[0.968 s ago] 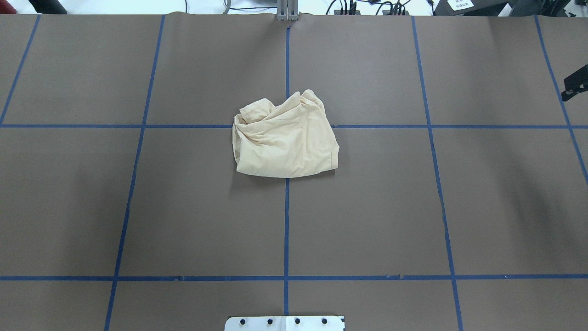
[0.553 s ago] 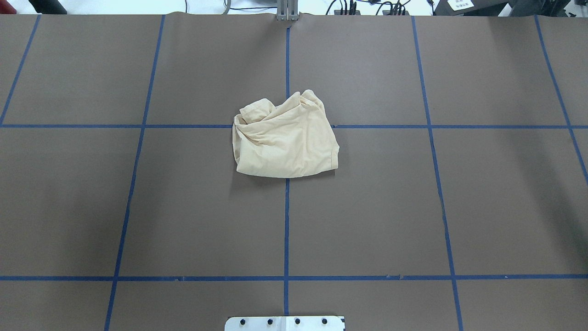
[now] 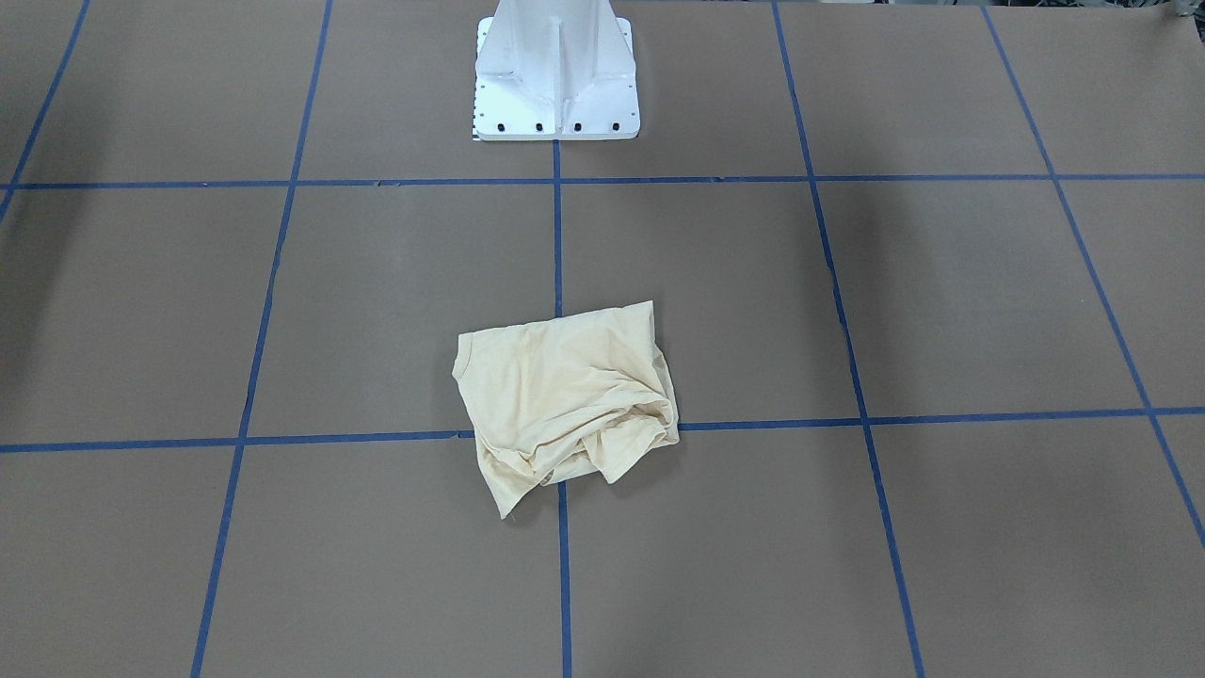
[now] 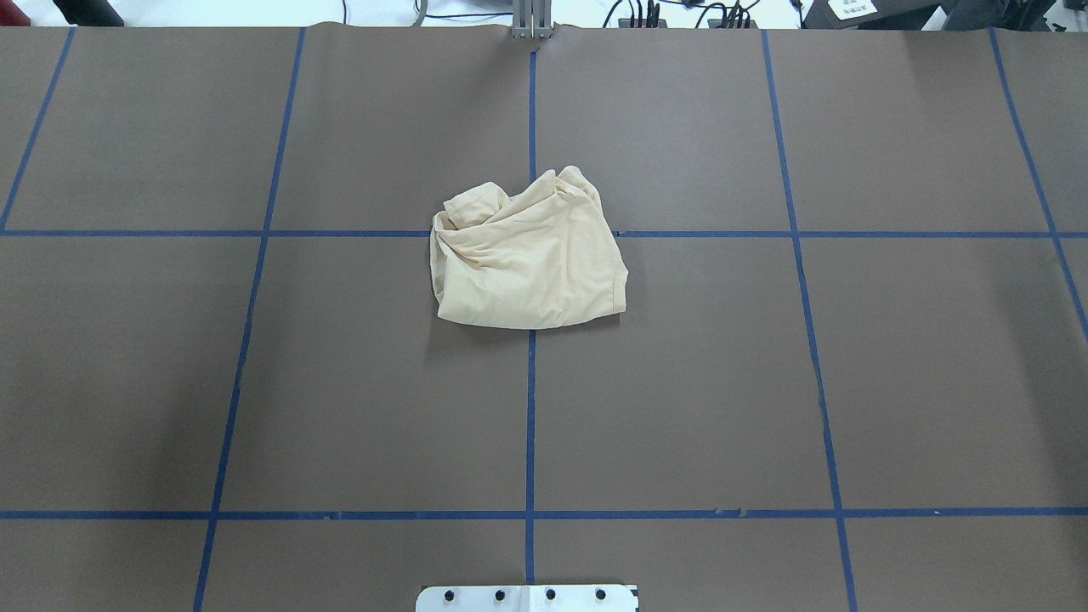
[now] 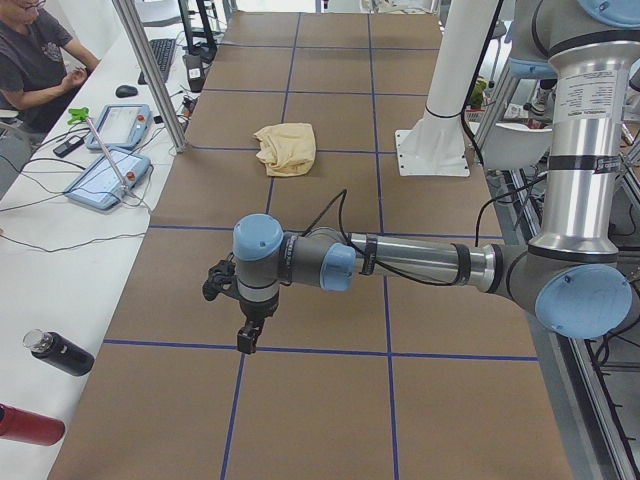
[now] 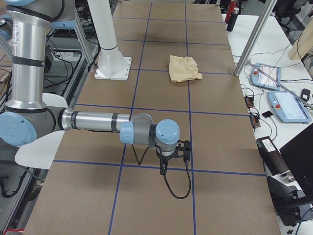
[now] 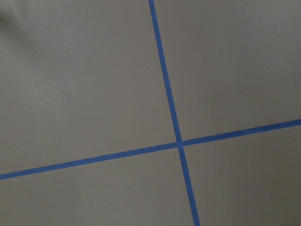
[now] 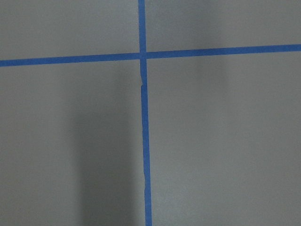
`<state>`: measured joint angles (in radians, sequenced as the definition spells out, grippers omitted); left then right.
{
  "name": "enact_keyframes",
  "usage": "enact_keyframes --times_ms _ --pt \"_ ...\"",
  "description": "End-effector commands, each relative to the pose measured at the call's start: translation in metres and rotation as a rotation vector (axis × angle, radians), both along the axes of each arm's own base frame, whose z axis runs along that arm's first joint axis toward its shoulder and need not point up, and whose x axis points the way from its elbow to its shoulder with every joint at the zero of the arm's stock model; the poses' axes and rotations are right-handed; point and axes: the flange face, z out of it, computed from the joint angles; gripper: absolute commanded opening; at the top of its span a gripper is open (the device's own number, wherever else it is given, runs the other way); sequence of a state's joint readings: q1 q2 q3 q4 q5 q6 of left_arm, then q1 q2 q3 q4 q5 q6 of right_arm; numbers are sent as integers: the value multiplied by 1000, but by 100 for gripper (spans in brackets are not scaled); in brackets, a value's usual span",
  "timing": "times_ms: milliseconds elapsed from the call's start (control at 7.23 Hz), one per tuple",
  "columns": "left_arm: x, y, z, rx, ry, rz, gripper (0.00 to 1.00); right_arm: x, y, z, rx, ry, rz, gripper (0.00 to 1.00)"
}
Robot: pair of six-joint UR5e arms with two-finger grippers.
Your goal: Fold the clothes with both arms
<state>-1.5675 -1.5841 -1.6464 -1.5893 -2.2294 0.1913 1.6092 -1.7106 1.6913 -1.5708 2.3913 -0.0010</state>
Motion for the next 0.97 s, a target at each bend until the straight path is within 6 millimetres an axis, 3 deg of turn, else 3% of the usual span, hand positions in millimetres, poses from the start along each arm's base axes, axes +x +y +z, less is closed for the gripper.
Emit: enact_keyframes --times_ms 0,138,415,553,830 --pt "2 -1 -12 -170 84 -17 100 3 -3 -8 -6 -2 41 100" --pt "4 10 -16 -184 103 -44 100 2 -3 -10 -30 -6 69 100" --pt "4 34 12 -110 105 -38 100 1 -2 -6 -41 -8 67 100" --pt "4 38 27 -94 108 -50 100 1 -2 -5 -42 -9 67 100" --pt "5 35 27 -109 110 -89 100 0 -2 -3 -47 -9 66 100"
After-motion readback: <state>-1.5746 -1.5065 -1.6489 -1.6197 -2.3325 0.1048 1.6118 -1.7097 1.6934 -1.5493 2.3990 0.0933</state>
